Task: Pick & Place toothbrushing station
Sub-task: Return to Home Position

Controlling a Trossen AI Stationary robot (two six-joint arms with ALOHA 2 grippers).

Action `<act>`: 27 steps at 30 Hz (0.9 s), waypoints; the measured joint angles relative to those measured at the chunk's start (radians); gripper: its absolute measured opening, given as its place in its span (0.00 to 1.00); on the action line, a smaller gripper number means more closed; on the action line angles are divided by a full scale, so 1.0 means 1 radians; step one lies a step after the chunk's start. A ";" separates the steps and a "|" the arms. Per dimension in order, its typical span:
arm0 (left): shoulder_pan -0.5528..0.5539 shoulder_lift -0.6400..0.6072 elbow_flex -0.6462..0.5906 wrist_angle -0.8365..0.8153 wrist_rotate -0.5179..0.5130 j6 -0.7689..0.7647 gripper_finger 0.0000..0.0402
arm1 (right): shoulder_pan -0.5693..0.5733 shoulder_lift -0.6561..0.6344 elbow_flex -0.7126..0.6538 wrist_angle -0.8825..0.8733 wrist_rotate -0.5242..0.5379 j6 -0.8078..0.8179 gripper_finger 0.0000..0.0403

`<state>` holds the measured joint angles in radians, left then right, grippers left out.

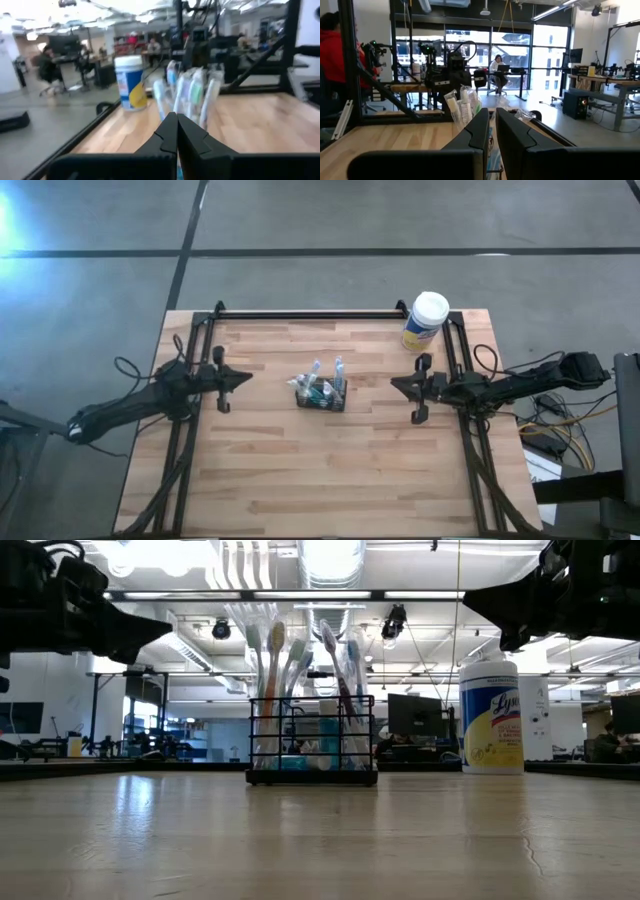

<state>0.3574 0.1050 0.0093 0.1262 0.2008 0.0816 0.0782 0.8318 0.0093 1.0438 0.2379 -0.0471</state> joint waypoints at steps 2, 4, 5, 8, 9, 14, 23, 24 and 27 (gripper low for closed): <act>0.000 -0.021 0.000 -0.010 0.014 -0.002 0.00 | 0.000 0.000 0.000 0.001 0.000 0.000 0.08; 0.000 -0.032 0.000 -0.045 0.015 -0.002 0.00 | 0.000 0.000 0.000 0.005 0.000 -0.003 0.08; 0.000 -0.035 0.000 -0.054 0.015 -0.002 0.00 | 0.000 0.000 0.000 0.005 0.000 -0.004 0.08; 0.000 -0.040 -0.001 -0.059 0.015 -0.002 0.00 | 0.000 0.001 0.000 0.004 0.000 -0.004 0.08; 0.000 -0.040 -0.001 -0.060 0.015 -0.002 0.00 | 0.000 0.001 0.000 0.004 0.000 -0.004 0.08; 0.001 -0.040 -0.001 -0.061 0.015 -0.033 0.01 | 0.000 0.001 0.000 0.007 0.000 -0.005 0.08; 0.000 -0.039 -0.002 -0.078 0.023 -0.029 0.02 | 0.000 0.002 0.000 0.000 0.000 -0.005 0.08; 0.000 -0.039 -0.002 -0.080 0.021 -0.023 0.02 | 0.000 0.002 0.000 0.000 0.000 -0.005 0.08; 0.000 -0.031 -0.002 -0.084 -0.002 -0.007 0.02 | 0.000 0.002 0.000 0.000 0.000 -0.005 0.08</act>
